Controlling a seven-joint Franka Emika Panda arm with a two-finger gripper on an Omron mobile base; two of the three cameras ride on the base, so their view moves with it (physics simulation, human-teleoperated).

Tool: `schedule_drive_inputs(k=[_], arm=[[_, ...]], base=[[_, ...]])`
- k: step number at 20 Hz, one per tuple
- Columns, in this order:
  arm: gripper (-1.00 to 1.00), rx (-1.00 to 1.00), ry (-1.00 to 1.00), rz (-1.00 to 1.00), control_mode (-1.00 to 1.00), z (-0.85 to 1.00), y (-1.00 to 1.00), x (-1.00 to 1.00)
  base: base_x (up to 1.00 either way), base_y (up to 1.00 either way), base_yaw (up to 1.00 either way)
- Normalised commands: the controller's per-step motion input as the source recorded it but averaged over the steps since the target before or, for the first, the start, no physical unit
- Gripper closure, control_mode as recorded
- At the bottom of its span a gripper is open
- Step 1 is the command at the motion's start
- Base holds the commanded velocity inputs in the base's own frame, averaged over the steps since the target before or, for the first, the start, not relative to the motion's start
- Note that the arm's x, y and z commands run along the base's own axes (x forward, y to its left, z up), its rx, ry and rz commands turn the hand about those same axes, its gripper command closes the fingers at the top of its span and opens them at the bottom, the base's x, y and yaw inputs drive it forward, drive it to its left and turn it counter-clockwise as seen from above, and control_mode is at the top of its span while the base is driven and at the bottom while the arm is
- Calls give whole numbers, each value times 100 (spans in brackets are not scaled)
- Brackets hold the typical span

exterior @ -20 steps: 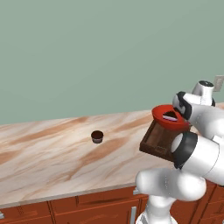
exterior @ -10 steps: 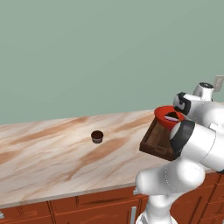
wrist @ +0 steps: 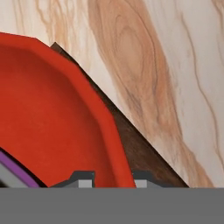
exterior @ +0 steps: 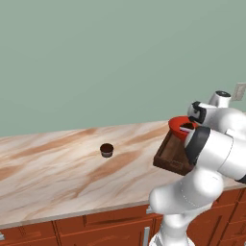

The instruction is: Place the bowl with cake and the cupcake onto the tray.

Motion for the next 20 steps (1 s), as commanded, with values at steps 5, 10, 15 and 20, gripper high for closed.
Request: schedule_drive_inputs(k=[5,10,15,20], arm=[[100,0,0,0,-100,-5,0,4],[100,0,0,0,-100,-13,0,11],[100,0,0,0,-100,-15,0,13],[100,0,0,0,-100,-18,-1,7]], base=[[0,0,0],[0,0,0],[0,0,0],[0,0,0]])
